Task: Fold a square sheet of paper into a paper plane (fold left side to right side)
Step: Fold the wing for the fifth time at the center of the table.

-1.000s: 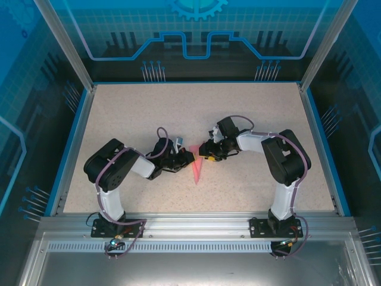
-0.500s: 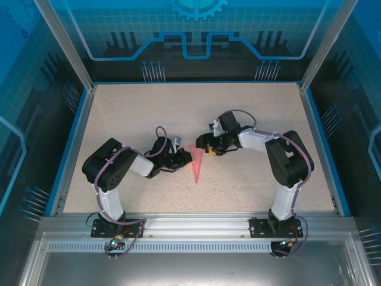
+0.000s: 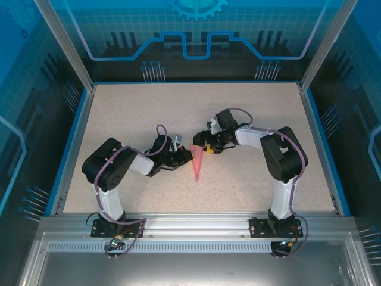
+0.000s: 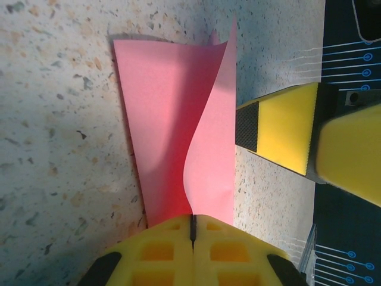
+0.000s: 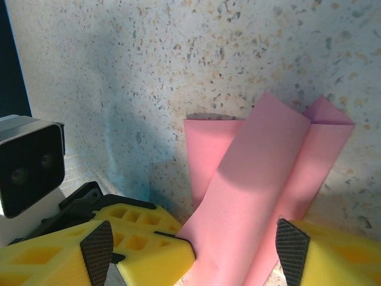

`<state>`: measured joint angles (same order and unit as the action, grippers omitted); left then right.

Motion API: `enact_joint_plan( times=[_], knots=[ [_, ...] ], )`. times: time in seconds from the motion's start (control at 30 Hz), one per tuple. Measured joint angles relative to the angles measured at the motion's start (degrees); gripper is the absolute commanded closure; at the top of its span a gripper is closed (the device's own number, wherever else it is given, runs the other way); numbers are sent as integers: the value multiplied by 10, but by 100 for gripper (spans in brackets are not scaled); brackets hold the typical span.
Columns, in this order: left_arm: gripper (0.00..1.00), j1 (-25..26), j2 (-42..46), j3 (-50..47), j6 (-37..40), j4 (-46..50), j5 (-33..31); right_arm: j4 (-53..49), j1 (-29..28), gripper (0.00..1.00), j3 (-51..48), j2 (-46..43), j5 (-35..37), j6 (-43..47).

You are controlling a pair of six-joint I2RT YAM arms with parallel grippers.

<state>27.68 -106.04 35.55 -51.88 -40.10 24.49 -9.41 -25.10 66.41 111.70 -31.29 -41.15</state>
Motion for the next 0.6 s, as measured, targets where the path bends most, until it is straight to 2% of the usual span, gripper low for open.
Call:
enact_joint_plan(
  times=[0.43, 0.6],
  knots=[
    [100, -2, 0, 4, 3, 5, 1, -8, -1, 22, 17, 17, 3, 0],
    [100, -2, 0, 9, 14, 13, 5, -45, -4, 22, 43, 29, 10, 7]
  ],
)
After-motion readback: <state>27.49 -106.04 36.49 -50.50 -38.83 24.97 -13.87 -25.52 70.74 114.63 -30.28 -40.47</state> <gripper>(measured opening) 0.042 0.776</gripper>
